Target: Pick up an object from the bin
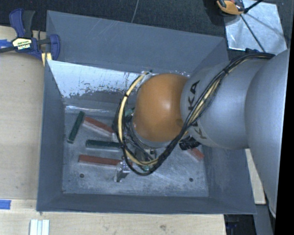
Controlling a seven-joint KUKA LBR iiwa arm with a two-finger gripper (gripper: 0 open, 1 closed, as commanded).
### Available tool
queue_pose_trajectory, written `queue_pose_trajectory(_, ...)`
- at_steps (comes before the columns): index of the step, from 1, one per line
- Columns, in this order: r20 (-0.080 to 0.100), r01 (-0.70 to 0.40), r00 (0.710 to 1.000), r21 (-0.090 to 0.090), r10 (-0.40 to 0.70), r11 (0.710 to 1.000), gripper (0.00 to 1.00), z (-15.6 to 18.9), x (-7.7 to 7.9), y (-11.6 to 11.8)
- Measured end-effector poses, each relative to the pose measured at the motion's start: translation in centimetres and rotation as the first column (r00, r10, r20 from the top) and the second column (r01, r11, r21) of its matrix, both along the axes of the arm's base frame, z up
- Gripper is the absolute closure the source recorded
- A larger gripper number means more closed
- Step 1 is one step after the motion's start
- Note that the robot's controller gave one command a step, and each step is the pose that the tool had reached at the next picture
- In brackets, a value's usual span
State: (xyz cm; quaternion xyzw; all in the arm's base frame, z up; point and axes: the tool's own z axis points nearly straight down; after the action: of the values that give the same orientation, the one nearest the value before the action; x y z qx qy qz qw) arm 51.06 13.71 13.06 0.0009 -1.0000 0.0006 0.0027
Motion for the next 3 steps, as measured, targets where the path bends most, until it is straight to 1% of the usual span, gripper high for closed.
queue_pose_trajectory(1,0.007,0.002,1.0,0.002,-0.002,1.0,0.0,0.4,0.2,0.0)
queue_pose_trajectory(2,0.023,0.111,0.994,0.007,-0.111,0.994,1.0,-5.3,3.1,0.3)
queue_pose_trajectory(3,0.023,0.112,0.993,0.007,-0.112,0.994,1.0,-5.3,3.1,0.3)
